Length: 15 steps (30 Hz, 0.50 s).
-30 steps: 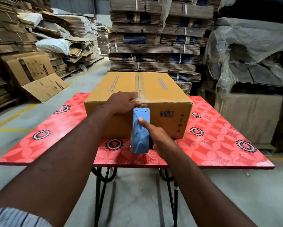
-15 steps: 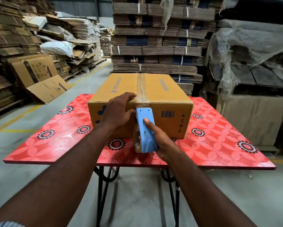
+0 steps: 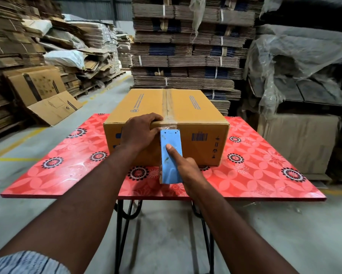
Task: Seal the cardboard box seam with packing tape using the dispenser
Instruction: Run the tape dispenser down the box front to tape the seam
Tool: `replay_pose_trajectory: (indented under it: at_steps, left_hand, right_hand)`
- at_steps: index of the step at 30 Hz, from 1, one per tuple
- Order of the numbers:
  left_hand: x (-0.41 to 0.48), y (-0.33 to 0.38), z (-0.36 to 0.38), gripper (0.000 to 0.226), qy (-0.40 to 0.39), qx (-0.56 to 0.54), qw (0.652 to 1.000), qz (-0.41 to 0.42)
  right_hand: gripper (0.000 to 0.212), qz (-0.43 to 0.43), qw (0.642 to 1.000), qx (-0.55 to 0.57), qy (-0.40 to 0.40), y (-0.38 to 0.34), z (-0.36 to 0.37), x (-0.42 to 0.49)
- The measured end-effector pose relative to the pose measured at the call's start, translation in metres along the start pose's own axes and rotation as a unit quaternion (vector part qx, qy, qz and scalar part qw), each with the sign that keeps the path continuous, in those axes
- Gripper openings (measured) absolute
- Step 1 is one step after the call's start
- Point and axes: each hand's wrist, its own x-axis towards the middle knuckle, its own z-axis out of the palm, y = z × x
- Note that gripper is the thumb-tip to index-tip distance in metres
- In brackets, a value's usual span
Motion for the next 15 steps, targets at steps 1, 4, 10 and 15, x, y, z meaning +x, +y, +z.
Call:
replay_pose_trajectory:
  at_steps: [1,4,10,15]
  left_hand:
    - [0.0,0.0,0.001,0.034,0.001,-0.001,1.0,0.002]
    - [-0.001,0.001,0.003,0.032,0.008,-0.008,1.0,0.006]
    - [-0.001,0.002,0.01,0.031,0.022,0.0,1.0,0.004]
    - [0.0,0.005,0.01,0.032,0.025,0.003,1.0,-0.001]
  right_hand:
    - [0.068,-0.006,1.0,-0.004,0.013,-0.001,0.0,-0.003]
    - [0.072,-0.025,0.998,-0.002,0.056,0.002,0.0,-0.01]
    - [0.067,-0.047,0.992,-0.025,0.116,0.017,0.008,-0.015]
    - [0.078,-0.047,0.987,-0.066,0.138,0.029,0.009,-0.022]
